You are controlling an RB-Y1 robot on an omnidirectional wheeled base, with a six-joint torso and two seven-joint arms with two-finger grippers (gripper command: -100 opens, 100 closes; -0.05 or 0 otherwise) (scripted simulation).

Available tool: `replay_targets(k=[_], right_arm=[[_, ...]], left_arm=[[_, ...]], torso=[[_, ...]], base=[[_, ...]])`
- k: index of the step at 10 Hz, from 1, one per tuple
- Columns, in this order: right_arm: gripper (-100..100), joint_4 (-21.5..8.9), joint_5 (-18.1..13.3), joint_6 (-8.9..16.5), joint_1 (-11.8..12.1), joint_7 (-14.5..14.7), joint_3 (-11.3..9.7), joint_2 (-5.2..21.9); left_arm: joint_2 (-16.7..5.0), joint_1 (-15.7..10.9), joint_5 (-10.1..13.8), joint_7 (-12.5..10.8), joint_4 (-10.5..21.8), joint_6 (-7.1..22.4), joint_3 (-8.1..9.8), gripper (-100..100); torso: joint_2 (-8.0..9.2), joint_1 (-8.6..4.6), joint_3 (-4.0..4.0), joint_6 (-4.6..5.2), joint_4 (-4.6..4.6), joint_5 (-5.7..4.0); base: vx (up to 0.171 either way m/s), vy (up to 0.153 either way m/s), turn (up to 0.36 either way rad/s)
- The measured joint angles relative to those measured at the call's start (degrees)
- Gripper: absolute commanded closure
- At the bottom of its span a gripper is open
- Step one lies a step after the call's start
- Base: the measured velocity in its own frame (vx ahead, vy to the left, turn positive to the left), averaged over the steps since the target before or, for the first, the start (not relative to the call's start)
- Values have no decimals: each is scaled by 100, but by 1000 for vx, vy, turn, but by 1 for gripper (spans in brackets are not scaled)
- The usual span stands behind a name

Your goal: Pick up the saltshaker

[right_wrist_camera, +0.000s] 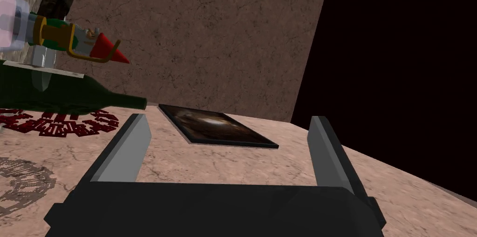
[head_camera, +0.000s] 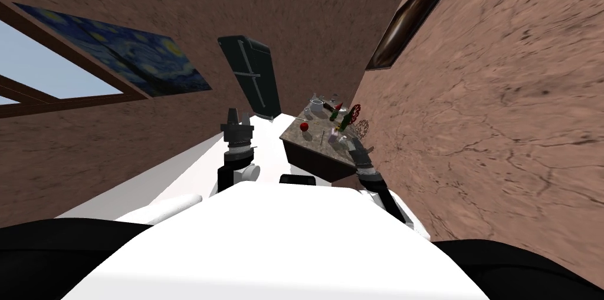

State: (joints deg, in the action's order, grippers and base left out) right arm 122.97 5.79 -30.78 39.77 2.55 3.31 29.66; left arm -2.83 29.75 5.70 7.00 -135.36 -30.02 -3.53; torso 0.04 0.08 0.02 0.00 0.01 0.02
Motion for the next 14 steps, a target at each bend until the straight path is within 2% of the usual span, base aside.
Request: replay_targets(k=[1,2,3,9,10,13,14], right_arm=[[-100,-57,-4,23,38,-18,4,131],[-100,-90,-17,65,194,-40,11,297],[-100,-162,-30,107,203,-51,-4,423],[-100,-763,-119,396,461,-176,-83,1381],[-100,-853,-122,411,637,-223,-38,1573],[-100,-1183,-186,531,720,-279,-119,2059],[-100,-1172,-194,628,908,-312,-65,2243]], left_arm=[[0,0,0,0,0,0,0,0],[0,0,0,0,0,0,0,0],[0,0,0,0,0,0,0,0],[0,1,0,0,0,0,0,0],[0,0,0,0,0,0,0,0],[0,1,0,0,0,0,1,0],[0,0,0,0,0,0,0,0]], torso=[[0,-1,0,1,0,0],[1,-1,1,0,0,0],[-1,-3,0,1,0,0],[-3,-3,-2,1,0,0],[-2,-3,-1,0,0,0],[-6,-6,-3,2,-1,-1],[-6,-4,-3,0,-1,0]], base=[[-9,27,121],[-8,19,66],[-8,29,149],[-3,24,104],[1,14,62],[4,18,141],[7,11,78]])
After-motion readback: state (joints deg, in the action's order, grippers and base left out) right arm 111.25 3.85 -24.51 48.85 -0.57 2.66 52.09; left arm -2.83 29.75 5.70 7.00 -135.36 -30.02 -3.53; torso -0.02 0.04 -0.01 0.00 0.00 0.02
